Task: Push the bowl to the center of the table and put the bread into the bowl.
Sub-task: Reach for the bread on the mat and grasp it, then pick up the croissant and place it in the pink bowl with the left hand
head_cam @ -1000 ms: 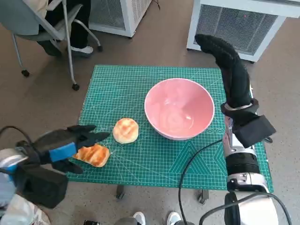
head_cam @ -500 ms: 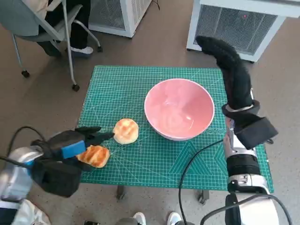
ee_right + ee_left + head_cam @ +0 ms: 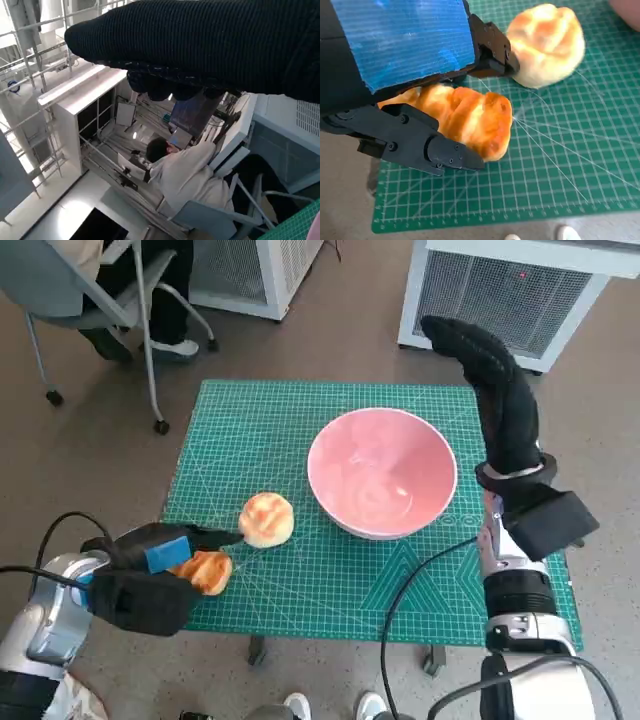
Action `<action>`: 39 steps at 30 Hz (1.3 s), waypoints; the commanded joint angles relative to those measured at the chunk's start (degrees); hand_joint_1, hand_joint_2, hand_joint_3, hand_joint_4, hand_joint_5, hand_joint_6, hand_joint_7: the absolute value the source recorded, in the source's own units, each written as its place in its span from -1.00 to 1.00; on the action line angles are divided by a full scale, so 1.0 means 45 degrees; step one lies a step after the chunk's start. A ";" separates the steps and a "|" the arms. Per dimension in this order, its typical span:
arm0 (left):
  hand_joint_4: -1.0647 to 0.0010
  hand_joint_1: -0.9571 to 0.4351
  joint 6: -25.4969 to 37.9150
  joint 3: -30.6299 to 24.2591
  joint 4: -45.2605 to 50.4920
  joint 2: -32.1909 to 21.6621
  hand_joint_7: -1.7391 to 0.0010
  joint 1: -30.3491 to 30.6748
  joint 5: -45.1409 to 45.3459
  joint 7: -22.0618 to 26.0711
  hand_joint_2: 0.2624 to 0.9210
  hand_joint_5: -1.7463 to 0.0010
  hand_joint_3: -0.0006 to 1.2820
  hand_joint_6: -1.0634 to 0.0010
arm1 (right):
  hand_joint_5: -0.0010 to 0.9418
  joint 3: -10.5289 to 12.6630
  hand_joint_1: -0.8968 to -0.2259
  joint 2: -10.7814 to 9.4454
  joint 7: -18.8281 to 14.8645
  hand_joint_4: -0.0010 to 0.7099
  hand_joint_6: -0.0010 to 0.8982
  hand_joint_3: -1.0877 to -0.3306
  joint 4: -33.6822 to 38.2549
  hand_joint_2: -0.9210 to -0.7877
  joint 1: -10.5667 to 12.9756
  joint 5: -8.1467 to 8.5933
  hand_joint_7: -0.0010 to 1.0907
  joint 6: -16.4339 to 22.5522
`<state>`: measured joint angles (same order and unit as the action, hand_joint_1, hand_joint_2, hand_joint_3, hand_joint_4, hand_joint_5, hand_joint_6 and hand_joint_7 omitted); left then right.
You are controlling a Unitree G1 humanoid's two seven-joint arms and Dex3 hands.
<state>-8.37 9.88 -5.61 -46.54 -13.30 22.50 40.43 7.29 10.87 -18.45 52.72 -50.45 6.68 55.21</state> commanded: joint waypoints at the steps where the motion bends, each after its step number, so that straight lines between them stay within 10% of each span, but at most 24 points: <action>1: -0.08 0.39 -0.0067 -0.0383 0.0741 -0.0292 -0.34 0.0212 -0.0167 -0.0075 1.00 -0.39 -0.73 0.05 | -1.00 0.0084 -0.37 0.0069 -0.0144 -0.18 -0.92 -0.19 0.0089 -1.00 0.0388 0.0139 0.02 -0.0170; 21: -0.16 0.38 0.1067 -0.3108 0.4612 -0.1359 -0.23 -0.0784 -0.2877 0.1083 1.00 -0.49 -0.87 -0.26 | -1.00 0.0167 -0.37 0.0184 -0.0085 -0.18 -0.94 -0.20 0.0035 -1.00 0.0400 0.0016 0.05 -0.0152; 39: -0.60 0.38 0.2529 -0.1715 0.4437 0.0212 -0.06 -0.6082 -0.2170 0.0014 0.83 -0.13 -1.00 -0.61 | -1.00 0.0242 -0.36 0.0267 0.0040 -0.18 -0.96 -0.20 0.0064 -1.00 0.0351 -0.0065 0.07 -0.0075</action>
<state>2.45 -0.77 15.19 -48.12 -36.15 11.07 41.93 8.25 11.54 -18.55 52.64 -50.18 6.57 55.25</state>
